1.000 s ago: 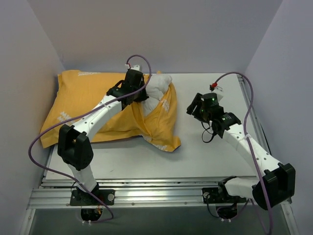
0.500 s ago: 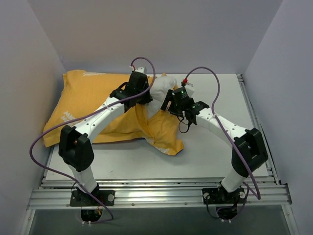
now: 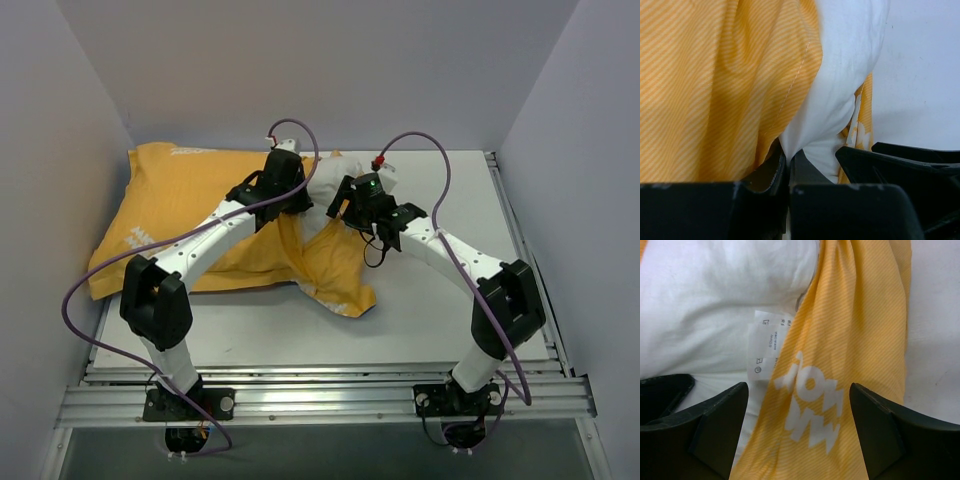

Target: Remove the pillowcase from the pillow

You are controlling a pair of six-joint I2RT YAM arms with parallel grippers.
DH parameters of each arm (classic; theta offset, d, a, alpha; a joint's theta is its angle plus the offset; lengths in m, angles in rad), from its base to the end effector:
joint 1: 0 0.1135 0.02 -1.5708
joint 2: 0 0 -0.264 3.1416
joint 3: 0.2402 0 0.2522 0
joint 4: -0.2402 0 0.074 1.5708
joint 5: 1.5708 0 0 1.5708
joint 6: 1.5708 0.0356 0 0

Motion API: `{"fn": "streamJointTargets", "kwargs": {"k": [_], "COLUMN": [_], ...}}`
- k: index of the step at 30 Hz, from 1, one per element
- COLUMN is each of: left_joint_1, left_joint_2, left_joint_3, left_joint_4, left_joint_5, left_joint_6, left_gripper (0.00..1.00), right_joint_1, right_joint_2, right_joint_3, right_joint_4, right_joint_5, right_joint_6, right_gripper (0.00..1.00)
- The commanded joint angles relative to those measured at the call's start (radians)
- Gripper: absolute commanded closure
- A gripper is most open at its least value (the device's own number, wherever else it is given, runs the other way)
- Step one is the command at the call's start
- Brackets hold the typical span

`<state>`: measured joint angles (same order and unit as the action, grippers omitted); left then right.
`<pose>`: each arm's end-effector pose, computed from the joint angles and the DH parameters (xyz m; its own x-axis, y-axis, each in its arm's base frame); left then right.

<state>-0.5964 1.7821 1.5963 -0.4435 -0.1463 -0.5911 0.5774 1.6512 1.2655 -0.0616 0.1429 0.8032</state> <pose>0.3467 -0.2291 0.3211 -0.6597 -0.2185 -0.7191 0.1091 0.9188 -0.3793 0.3289 0.2082 0.2928 -0.5630 0.4833 -0.6704 -0.0397 0.7945 0.6060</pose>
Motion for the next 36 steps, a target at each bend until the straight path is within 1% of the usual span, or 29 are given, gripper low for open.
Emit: {"fn": "streamJointTargets", "kwargs": {"k": [1, 3, 6, 7, 9, 10, 12, 13, 16, 17, 18, 19, 21, 22, 24, 27, 31, 36], "left_joint_1": [-0.032, -0.031, -0.029, -0.031, -0.028, -0.025, -0.014, -0.002, 0.017, 0.029, 0.033, 0.04, 0.046, 0.049, 0.055, 0.072, 0.084, 0.095], "left_joint_2": [-0.03, -0.033, -0.039, -0.039, -0.039, -0.039, -0.036, -0.038, -0.055, -0.067, -0.073, -0.079, -0.099, -0.107, -0.131, -0.156, -0.182, -0.243], "left_joint_3": [-0.01, -0.012, -0.01, -0.009, -0.003, 0.001, 0.01, 0.013, 0.022, 0.031, 0.037, 0.042, 0.054, 0.056, 0.063, 0.079, 0.114, 0.097], "left_joint_4": [0.057, 0.052, 0.048, 0.048, 0.049, 0.051, 0.048, 0.046, 0.048, 0.054, 0.055, 0.058, 0.078, 0.087, 0.109, 0.127, 0.141, 0.176], "left_joint_5": [0.044, 0.039, 0.025, 0.021, 0.008, 0.005, 0.001, -0.001, -0.039, -0.05, -0.073, -0.09, -0.13, -0.18, -0.231, -0.312, -0.394, -0.488], "left_joint_6": [-0.024, -0.021, -0.016, -0.015, -0.013, -0.012, -0.016, -0.018, -0.026, -0.033, -0.038, -0.045, -0.073, -0.084, -0.128, -0.185, -0.242, -0.363], "left_gripper": [0.98, 0.98, 0.98, 0.98, 0.98, 0.98, 0.98, 0.98, 0.98, 0.98, 0.98, 0.98, 0.98, 0.98, 0.98, 0.98, 0.98, 0.98], "right_joint_1": [0.006, 0.009, 0.009, 0.009, 0.007, 0.006, -0.002, -0.01, -0.076, -0.126, -0.154, -0.18, -0.247, -0.267, -0.328, -0.378, -0.462, -0.507], "right_joint_2": [-0.004, 0.021, 0.038, 0.038, 0.035, 0.026, 0.006, -0.022, -0.109, -0.134, -0.19, -0.221, -0.31, -0.338, -0.414, -0.488, -0.53, -0.565], "right_joint_3": [0.038, 0.022, -0.038, -0.058, -0.124, -0.147, -0.228, -0.259, -0.408, -0.444, -0.512, -0.538, -0.581, -0.612, -0.638, -0.684, -0.724, -0.775], "right_joint_4": [-0.007, 0.0, 0.003, 0.006, 0.011, 0.011, 0.006, 0.002, 0.0, -0.001, -0.004, -0.015, -0.033, -0.052, -0.064, -0.069, -0.06, -0.004], "right_joint_5": [0.04, 0.038, 0.041, 0.041, 0.04, 0.04, 0.044, 0.047, 0.038, 0.029, 0.024, 0.018, 0.015, 0.015, 0.004, -0.022, -0.063, -0.115], "right_joint_6": [0.005, 0.013, 0.019, 0.024, 0.025, 0.027, 0.025, 0.025, 0.024, 0.019, 0.014, 0.01, -0.007, -0.012, -0.025, -0.041, -0.061, -0.076], "right_gripper": [0.22, 0.22, 0.3, 0.36, 0.45, 0.56, 0.71, 0.83, 1.0, 1.0, 1.0, 1.0, 1.0, 1.0, 1.0, 1.0, 1.0, 1.0]}}
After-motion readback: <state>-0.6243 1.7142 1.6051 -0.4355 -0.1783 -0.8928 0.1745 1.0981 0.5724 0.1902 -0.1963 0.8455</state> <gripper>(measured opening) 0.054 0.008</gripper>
